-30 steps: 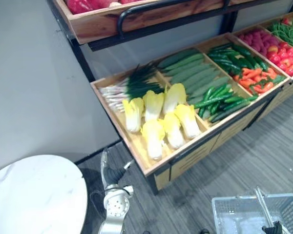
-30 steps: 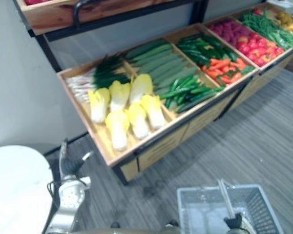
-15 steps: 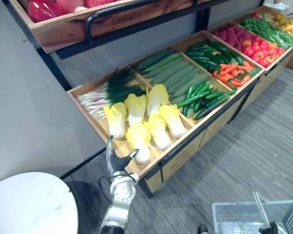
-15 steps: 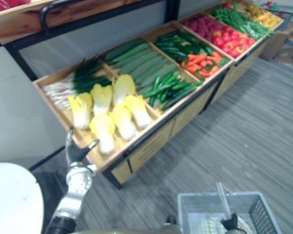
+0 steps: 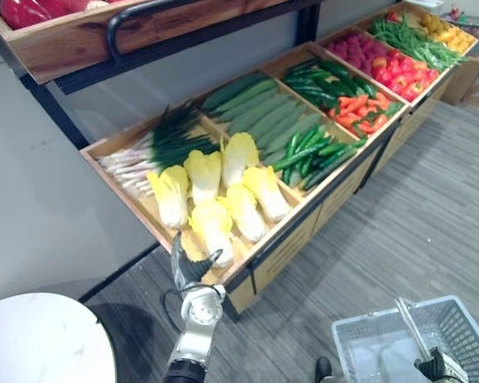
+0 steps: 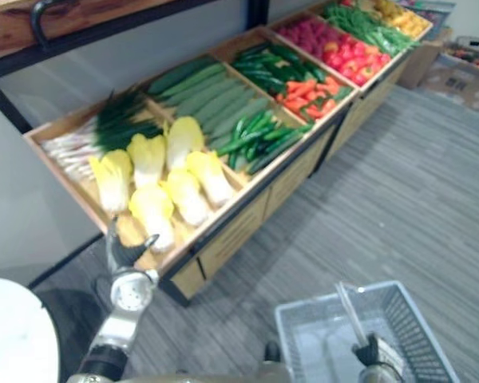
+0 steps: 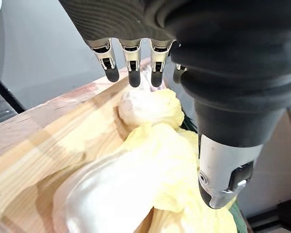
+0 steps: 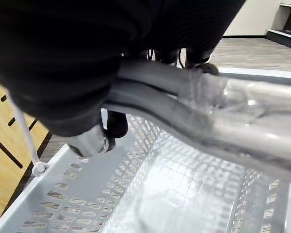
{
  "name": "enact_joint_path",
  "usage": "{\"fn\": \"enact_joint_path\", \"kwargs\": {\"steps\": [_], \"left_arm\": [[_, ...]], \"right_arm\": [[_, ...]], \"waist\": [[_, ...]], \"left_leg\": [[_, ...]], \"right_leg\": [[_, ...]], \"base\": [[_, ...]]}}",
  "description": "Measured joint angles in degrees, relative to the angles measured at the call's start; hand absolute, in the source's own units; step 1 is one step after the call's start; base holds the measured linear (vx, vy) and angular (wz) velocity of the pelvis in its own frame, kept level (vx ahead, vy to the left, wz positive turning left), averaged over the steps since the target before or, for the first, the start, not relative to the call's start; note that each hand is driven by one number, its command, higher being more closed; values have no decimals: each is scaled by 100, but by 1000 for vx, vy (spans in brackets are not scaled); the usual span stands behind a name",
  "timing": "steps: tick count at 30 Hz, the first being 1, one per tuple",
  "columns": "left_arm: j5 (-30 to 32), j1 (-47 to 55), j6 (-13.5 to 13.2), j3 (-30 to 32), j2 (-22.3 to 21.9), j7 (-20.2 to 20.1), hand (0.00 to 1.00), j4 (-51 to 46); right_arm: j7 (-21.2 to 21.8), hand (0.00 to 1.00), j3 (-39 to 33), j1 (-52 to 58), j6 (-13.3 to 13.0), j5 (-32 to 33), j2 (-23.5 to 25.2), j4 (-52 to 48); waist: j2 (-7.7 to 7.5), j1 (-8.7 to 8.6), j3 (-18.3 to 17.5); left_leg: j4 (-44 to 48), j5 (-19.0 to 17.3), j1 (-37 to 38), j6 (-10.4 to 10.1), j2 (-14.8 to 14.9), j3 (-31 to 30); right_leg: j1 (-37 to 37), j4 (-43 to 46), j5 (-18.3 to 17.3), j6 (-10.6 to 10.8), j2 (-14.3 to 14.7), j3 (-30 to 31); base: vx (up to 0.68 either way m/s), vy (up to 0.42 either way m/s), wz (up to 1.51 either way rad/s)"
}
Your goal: Pick vegetable in the basket
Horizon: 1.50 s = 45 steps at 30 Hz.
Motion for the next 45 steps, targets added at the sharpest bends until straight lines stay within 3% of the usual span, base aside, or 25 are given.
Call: {"fn": "enact_joint_path", "kwargs": {"steps": [24,29,38,42,45], "left_arm": [[-255,-655,108,108,-46,304,0,1075],[-688,-675,87,115,-154,361,0,1176],[-1163,-1284,-121,409,-218,820,0,2082],[-1378,-1629,-231,664,-231,1006,0,2502],[-1582,-1874,-240,860,-207,1154,0,2759]], "right_arm": [[-186,100,387,-29,-5,3,-1,-376],[-290,100,432,-30,-4,0,-1,-387],[-372,100,565,-54,-7,-4,-137,-405],[-372,100,671,-154,-12,-3,-329,-509],[-372,100,799,-161,-47,-2,-410,-560]], "waist": [[-15,-262,38],[1,-261,132],[63,-265,300],[202,-285,364],[210,-290,368]], "left_leg": [[37,-38,-232,-50,0,292],[90,-64,-233,-71,6,319],[215,-186,-265,-89,85,506],[241,-186,-339,-89,122,599],[250,-189,-360,-98,178,651]], "right_leg": [[-439,13,111,-14,19,364],[-441,13,111,-15,29,401],[-537,16,123,-33,128,573],[-676,47,139,-56,182,686],[-743,57,147,-76,218,713]], "base": [[-10,-29,-7],[-5,-32,-4],[-12,-39,-11],[-21,-56,-13],[-27,-53,-11]]}}
